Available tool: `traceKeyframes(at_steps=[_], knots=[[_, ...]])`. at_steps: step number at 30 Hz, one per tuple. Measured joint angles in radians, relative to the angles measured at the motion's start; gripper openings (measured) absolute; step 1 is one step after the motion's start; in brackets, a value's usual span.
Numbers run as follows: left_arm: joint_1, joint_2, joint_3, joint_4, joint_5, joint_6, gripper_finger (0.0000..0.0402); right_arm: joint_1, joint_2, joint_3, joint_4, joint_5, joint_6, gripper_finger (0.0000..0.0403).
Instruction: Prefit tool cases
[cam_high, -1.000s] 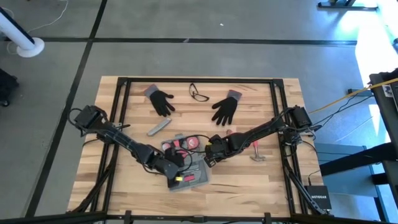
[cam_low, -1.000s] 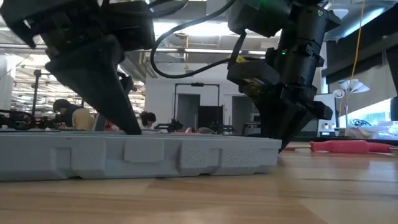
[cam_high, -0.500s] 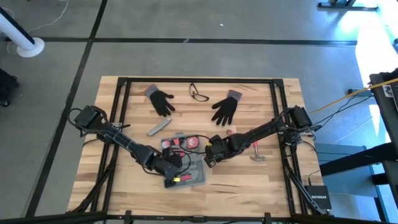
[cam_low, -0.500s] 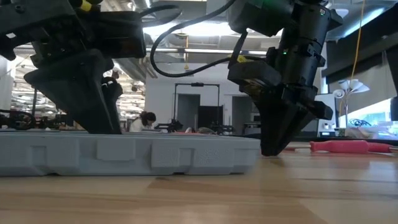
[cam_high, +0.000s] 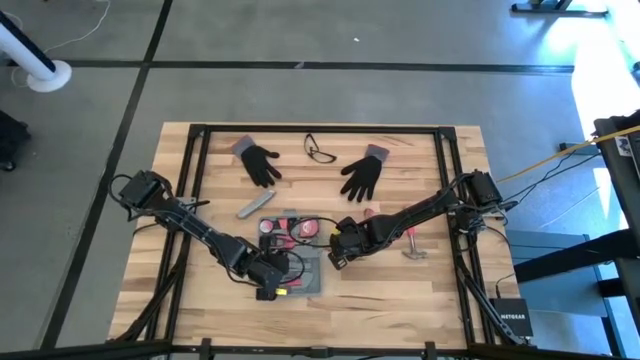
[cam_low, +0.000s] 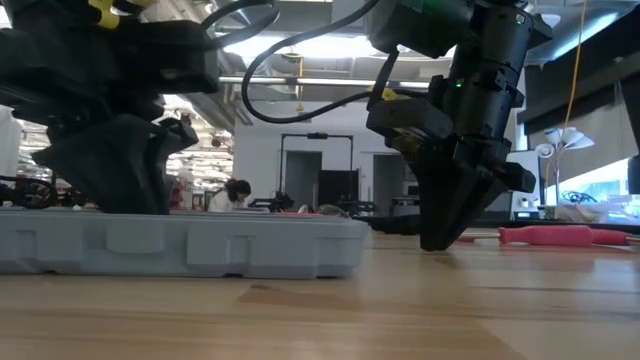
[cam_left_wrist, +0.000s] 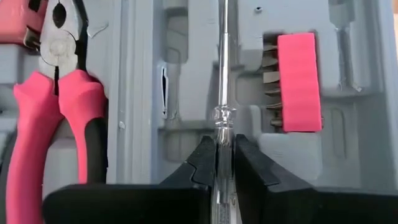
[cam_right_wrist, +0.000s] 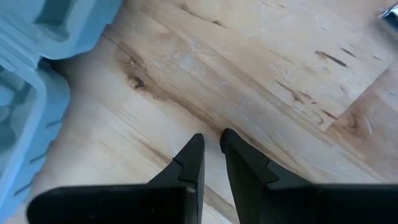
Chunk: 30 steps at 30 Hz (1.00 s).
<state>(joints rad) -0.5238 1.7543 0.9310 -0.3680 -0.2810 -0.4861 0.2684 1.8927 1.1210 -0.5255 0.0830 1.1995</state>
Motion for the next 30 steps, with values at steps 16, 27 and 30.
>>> traceKeyframes(at_steps=[16,27,30], knots=[[0.007,-0.148,0.070,-0.135,-0.043,-0.178,0.0027,0.010,-0.147,-0.003,-0.092,0.080,-0.030,0.0058],[0.257,-0.062,0.071,0.465,-0.027,-0.261,0.0027,0.154,-0.409,-0.002,-0.391,0.318,0.246,0.0058],[0.344,0.008,0.071,0.587,0.032,-0.362,0.0027,0.178,-0.418,-0.002,-0.392,0.334,0.311,0.0058]])
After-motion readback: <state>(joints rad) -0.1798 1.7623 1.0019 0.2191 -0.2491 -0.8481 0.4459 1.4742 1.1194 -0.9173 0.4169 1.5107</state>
